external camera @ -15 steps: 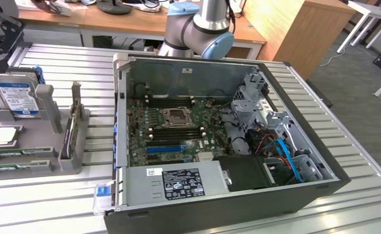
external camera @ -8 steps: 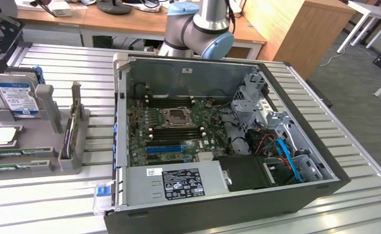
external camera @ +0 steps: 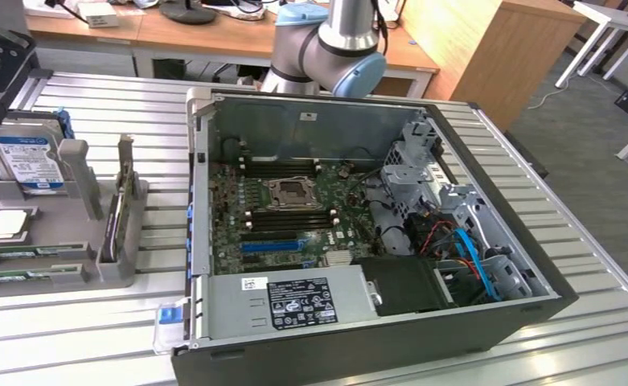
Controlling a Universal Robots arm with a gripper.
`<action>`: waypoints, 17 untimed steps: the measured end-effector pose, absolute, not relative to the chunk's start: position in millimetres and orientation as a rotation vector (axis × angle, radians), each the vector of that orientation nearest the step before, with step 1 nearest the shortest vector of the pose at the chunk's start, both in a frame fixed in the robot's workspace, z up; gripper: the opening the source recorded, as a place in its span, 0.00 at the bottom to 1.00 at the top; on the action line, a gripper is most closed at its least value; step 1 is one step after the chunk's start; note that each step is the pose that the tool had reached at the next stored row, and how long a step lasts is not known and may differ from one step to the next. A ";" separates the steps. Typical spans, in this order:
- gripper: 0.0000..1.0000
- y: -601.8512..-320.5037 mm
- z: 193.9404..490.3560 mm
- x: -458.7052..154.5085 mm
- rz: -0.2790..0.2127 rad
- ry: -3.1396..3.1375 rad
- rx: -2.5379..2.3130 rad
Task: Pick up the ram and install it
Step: 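Reach for the ram, then pick up the ram and move it above insertion slot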
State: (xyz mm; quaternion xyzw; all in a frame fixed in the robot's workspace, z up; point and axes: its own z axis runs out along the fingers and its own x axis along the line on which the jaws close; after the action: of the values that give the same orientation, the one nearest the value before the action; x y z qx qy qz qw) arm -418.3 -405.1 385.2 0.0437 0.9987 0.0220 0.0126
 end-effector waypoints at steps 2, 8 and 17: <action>0.10 -407.0 385.2 -418.4 0.069 3.113 0.136; 0.10 -407.2 385.2 -418.4 0.069 3.113 0.136; 0.10 -407.1 385.2 -418.4 0.069 3.113 0.136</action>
State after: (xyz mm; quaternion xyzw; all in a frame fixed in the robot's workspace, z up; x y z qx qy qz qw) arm -418.4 -407.1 385.2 0.0435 0.9987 0.0220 0.0126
